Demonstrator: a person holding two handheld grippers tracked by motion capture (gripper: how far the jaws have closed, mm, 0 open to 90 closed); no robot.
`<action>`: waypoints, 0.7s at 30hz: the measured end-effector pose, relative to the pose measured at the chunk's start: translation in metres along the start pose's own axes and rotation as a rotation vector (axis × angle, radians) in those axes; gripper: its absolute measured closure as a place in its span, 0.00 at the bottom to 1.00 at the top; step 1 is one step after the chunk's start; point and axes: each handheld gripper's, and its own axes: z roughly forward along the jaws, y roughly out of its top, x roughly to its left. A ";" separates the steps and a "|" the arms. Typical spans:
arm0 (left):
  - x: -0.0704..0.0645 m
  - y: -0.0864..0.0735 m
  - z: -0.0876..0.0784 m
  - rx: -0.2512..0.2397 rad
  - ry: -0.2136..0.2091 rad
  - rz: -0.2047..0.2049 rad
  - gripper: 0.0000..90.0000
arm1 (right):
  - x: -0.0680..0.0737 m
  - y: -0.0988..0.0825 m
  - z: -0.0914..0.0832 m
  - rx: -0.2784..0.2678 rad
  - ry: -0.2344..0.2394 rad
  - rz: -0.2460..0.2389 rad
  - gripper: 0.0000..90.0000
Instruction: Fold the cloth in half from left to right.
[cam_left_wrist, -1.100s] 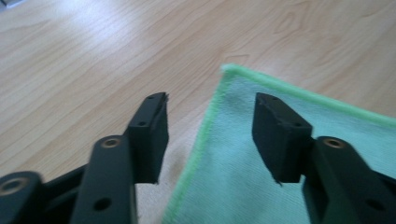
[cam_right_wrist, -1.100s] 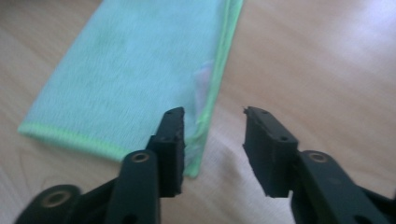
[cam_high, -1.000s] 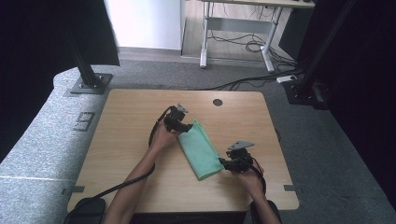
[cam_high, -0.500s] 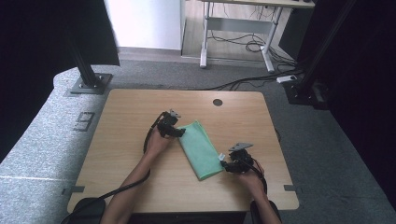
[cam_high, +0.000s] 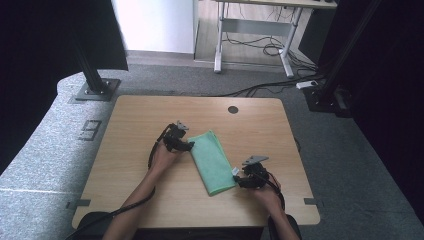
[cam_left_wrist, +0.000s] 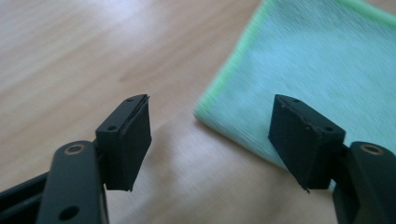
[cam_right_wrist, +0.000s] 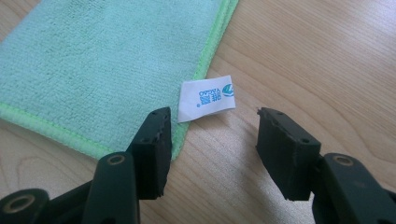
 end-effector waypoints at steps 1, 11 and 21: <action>-0.003 -0.003 -0.001 0.000 -0.007 0.003 0.32 | 0.000 0.000 0.000 0.000 0.001 0.001 0.49; -0.035 -0.022 -0.014 -0.014 -0.070 -0.001 0.30 | -0.001 -0.001 0.000 -0.003 0.004 0.012 0.49; -0.074 -0.041 -0.027 -0.022 -0.128 0.006 0.28 | 0.002 -0.001 0.000 -0.005 0.013 0.006 0.48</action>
